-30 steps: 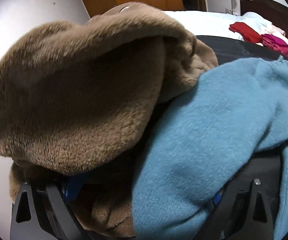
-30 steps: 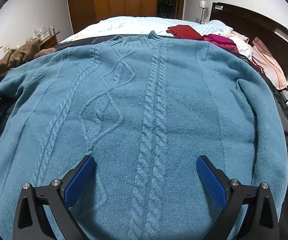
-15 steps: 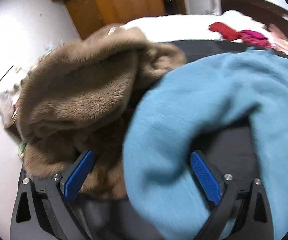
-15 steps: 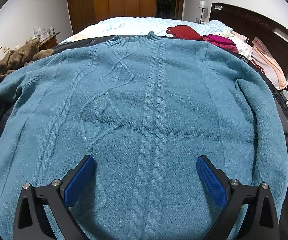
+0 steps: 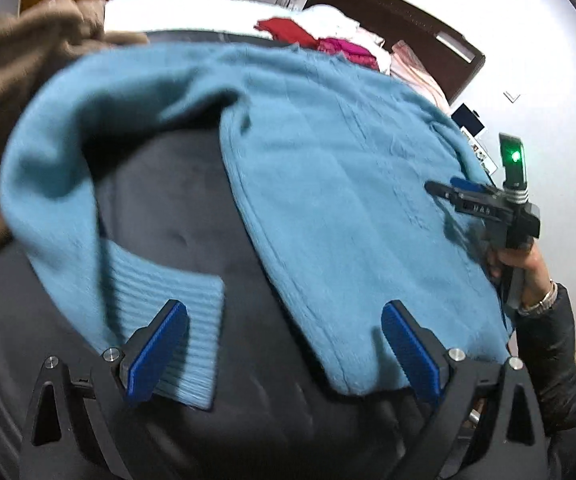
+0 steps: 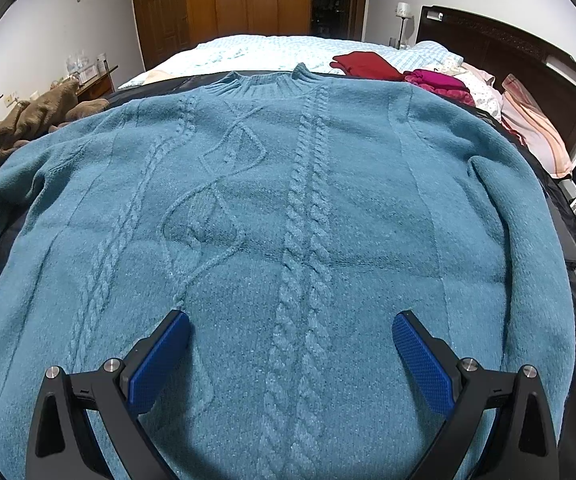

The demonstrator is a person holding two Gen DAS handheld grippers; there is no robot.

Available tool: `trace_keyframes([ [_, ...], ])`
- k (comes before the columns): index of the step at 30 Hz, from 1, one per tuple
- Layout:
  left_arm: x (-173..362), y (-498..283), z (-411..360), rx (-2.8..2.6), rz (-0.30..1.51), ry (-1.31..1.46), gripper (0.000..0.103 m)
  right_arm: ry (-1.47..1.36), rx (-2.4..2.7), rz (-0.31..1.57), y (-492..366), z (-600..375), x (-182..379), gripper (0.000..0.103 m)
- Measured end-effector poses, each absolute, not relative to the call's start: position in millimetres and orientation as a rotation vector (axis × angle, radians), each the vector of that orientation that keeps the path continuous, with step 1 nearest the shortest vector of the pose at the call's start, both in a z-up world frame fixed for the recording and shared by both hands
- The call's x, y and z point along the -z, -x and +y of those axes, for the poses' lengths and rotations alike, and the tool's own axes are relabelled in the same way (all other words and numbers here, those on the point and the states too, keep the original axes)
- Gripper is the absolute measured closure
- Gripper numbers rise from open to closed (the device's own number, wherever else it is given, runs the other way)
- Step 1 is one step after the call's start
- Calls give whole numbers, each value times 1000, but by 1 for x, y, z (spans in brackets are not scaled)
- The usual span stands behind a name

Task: Fold clothes

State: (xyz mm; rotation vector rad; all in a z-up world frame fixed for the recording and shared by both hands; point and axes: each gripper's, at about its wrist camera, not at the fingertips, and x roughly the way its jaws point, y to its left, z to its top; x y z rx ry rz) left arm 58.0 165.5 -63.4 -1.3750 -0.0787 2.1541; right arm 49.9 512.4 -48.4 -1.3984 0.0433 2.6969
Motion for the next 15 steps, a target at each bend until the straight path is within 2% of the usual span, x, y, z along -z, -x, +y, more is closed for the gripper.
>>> trace_keyframes([
  [15, 65, -93, 198, -1890, -225, 1296, 4, 1394, -2696, 50, -52, 512, 48, 1],
])
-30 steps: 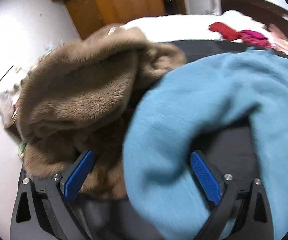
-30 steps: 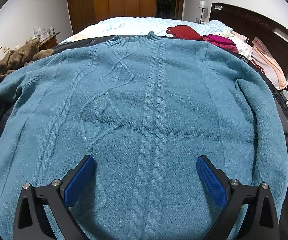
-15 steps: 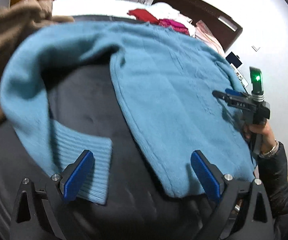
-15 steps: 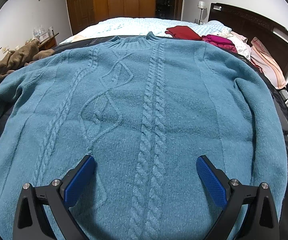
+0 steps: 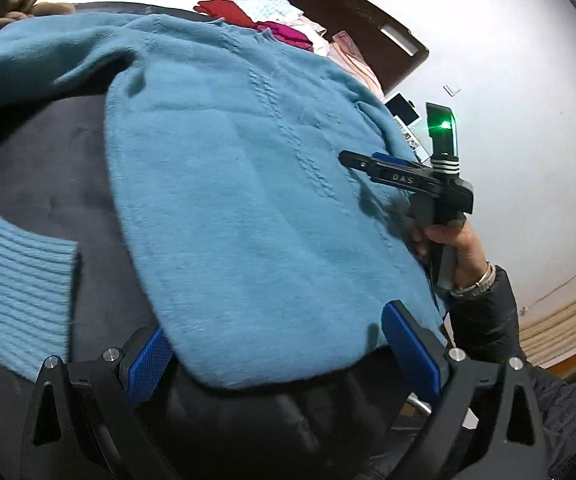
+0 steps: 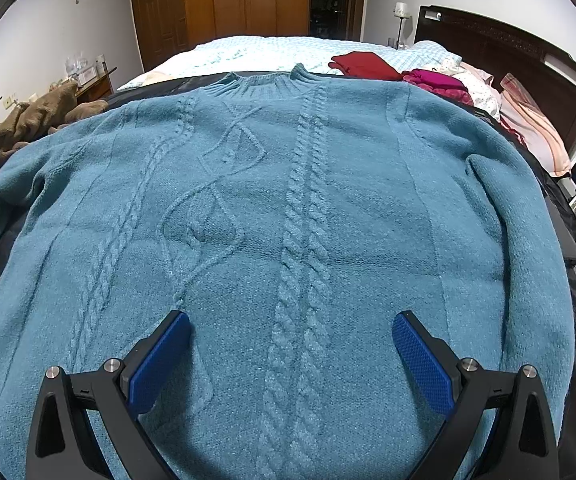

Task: Fold clothes

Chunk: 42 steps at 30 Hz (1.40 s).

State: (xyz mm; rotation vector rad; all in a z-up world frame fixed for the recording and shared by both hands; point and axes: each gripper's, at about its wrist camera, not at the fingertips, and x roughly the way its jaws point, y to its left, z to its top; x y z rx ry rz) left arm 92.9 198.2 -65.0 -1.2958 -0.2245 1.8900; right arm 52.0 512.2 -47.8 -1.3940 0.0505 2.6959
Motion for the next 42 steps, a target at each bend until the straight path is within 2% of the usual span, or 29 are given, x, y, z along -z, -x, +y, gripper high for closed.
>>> trace_keyframes([
  [5, 66, -98, 202, -1860, -262, 1255, 12, 1394, -2696, 50, -52, 513, 48, 1],
  [12, 55, -101, 195, -1796, -314, 1152, 12, 1394, -2697, 49, -52, 514, 48, 1],
  [17, 58, -102, 200, -1834, -272, 1156, 13, 1394, -2697, 49, -52, 514, 48, 1],
  [19, 63, -99, 201, -1852, -262, 1179, 25, 1394, -2697, 49, -52, 514, 48, 1],
  [21, 65, -98, 199, -1854, -263, 1197, 46, 1394, -2697, 48, -52, 515, 48, 1],
  [24, 60, -97, 190, -1819, -313, 1183, 56, 1395, -2697, 48, -51, 515, 48, 1],
  [29, 33, -101, 182, -1757, -375, 1072, 54, 1395, -2697, 48, -52, 516, 48, 1],
  [32, 33, -102, 192, -1737, -370, 1065, 40, 1394, -2697, 48, -51, 516, 48, 1],
  [38, 54, -115, 218, -1742, -263, 1126, 38, 1393, -2694, 49, -51, 515, 48, 1],
  [41, 61, -115, 218, -1768, -245, 1160, 39, 1393, -2695, 49, -51, 516, 47, 1],
  [42, 60, -114, 215, -1774, -257, 1165, 49, 1393, -2695, 49, -51, 516, 47, 1],
])
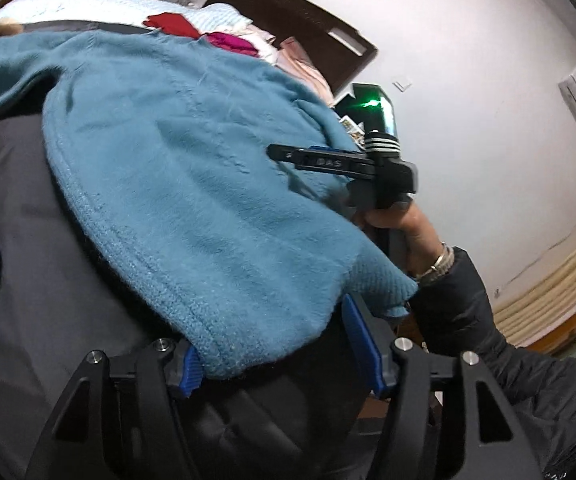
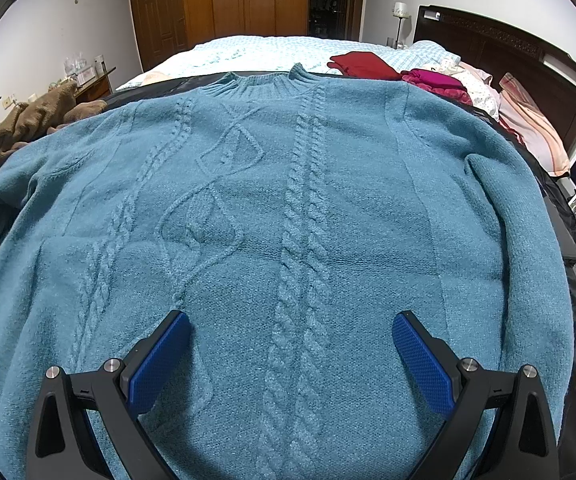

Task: Fold clothes

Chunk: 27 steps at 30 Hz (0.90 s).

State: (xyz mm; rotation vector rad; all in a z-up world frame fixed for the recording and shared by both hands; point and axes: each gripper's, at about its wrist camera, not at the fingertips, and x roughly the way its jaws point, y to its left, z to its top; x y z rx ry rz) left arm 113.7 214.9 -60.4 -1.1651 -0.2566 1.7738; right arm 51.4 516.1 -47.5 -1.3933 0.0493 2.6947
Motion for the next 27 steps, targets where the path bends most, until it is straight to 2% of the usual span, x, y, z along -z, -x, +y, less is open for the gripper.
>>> trace_keyframes([
  [2, 51, -108, 202, -1788, -314, 1157, 63, 1394, -2695, 49, -51, 516, 47, 1],
  [3, 46, -105, 196, -1795, -344, 1149, 66, 1394, -2695, 49, -51, 516, 47, 1],
  [11, -14, -105, 169, -1811, -463, 996, 66, 1393, -2694, 49, -51, 514, 47, 1],
  [14, -11, -98, 169, -1833, -468, 1032, 60, 1393, -2693, 49, -51, 514, 47, 1],
  [22, 32, -94, 156, -2077, -269, 1347, 49, 1393, -2692, 50, -51, 513, 47, 1],
  [27, 14, -102, 153, -2223, -112, 1281, 45, 1393, -2692, 49, -50, 514, 47, 1],
])
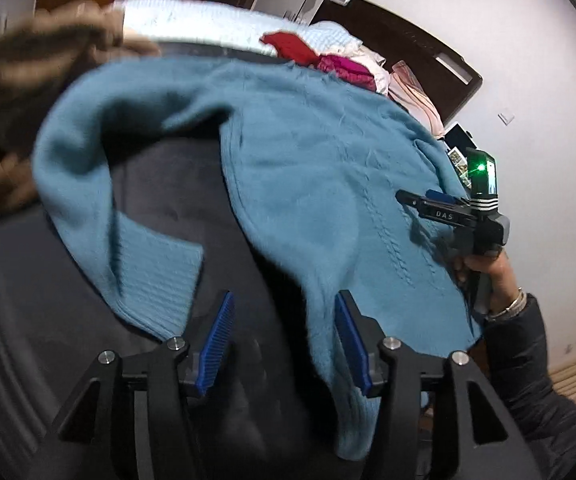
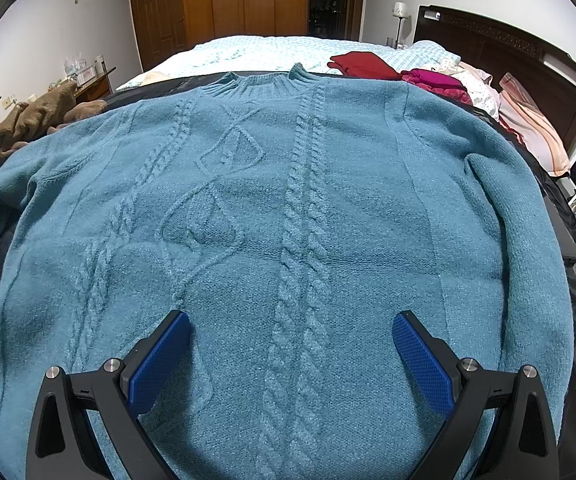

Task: Fold clothes

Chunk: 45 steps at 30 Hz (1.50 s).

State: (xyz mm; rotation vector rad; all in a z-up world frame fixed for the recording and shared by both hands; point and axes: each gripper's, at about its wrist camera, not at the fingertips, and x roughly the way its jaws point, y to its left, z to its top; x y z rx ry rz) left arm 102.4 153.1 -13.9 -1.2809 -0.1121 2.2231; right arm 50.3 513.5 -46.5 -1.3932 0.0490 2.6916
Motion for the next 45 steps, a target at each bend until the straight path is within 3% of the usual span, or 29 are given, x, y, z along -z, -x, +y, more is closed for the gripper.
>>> trace_keyframes([
  [7, -18, -109, 182, -2211, 1, 1125, 26, 1339, -2753, 90, -77, 499, 30, 1],
  [15, 11, -52, 236, -2157, 49, 1233, 25, 1487, -2989, -190, -129, 395, 31, 1],
  [24, 67, 7, 254, -2281, 299, 1420, 25, 1554, -2978, -242, -173, 384, 47, 1],
  [30, 67, 13, 239, -2277, 255, 1424, 25, 1560, -2968, -236, -194, 389, 47, 0],
  [39, 27, 50, 226, -2305, 32, 1352, 25, 1553, -3023, -130, -181, 393, 26, 1],
  [45, 48, 98, 241, -2429, 101, 1438, 24, 1506, -2959, -196, -160, 387, 26, 1],
])
